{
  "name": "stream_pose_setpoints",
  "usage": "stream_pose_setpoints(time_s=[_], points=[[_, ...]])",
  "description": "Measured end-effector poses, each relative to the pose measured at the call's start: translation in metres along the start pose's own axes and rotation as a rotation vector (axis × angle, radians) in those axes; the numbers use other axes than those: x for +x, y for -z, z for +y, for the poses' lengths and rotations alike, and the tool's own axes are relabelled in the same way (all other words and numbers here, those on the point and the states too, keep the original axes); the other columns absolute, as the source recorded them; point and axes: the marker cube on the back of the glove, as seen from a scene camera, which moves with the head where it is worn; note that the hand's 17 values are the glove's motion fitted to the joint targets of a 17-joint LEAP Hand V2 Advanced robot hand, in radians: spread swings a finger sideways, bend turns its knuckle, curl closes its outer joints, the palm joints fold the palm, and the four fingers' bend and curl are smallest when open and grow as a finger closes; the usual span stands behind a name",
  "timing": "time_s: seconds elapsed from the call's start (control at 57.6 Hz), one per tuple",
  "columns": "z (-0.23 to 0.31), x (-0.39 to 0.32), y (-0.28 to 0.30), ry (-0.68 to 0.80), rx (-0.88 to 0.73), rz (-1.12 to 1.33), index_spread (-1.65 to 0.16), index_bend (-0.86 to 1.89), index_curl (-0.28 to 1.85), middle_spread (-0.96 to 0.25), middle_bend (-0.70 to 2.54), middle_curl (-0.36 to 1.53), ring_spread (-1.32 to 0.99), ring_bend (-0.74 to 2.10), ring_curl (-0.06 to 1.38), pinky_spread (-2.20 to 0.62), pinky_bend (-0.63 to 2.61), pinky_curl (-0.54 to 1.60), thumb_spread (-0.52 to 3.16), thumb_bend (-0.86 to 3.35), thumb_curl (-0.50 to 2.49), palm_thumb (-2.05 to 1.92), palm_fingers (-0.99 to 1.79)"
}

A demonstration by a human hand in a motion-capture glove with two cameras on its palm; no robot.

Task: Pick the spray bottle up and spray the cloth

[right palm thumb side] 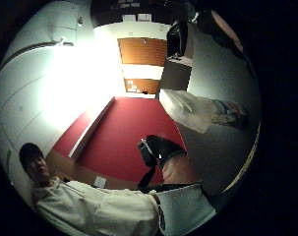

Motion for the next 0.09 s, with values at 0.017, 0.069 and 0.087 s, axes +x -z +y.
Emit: stream_pose_setpoints(time_s=[0.017, 0.069, 0.087], points=[[0.007, -0.003, 0.005, 0.002, -0.033, -0.017, -0.33, 0.08, 0.32, -0.11, 0.23, 0.39, -0.13, 0.36, 0.37, -0.01, 0.33, 0.36, 0.87, -0.04, 0.46, 0.56, 0.67], [0.014, -0.007, 0.010, -0.003, -0.057, -0.024, -0.33, 0.08, 0.30, -0.10, 0.22, 0.39, -0.12, 0.37, 0.37, 0.00, 0.35, 0.36, 0.88, -0.04, 0.45, 0.55, 0.64], [0.003, -0.004, 0.015, -0.003, 0.032, -0.001, -0.33, 0.08, 0.29, -0.10, 0.21, 0.39, -0.12, 0.37, 0.37, 0.00, 0.35, 0.36, 0.88, -0.04, 0.44, 0.55, 0.63]])
